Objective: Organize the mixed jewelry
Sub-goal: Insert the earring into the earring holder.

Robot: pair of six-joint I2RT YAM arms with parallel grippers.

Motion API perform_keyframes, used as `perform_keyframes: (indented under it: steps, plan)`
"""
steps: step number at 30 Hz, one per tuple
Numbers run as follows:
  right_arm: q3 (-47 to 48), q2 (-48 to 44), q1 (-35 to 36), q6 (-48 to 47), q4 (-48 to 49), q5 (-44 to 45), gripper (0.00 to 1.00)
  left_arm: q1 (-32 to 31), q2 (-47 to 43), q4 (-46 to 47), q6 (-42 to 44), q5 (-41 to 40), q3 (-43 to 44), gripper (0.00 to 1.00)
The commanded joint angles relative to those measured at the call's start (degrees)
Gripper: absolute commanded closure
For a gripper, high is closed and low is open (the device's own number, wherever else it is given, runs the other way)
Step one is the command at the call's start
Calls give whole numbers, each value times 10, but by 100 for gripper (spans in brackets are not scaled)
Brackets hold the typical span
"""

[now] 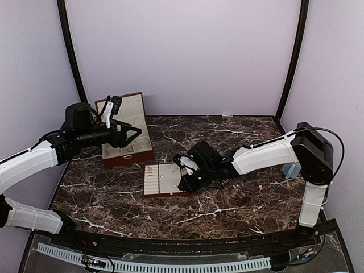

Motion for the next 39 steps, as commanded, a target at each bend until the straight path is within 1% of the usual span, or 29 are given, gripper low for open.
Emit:
perform_keyframes:
  steps: [1, 12, 39]
  plan:
    - [12, 11, 6, -6, -1, 14, 92, 1, -17, -3, 5, 0, 9, 30]
    - [11, 10, 8, -7, -6, 42, 92, 2, -18, -2, 5, -1, 9, 30]
    - [-5, -4, 9, 1, 28, 61, 92, 2, -15, 1, 2, 5, 7, 30]
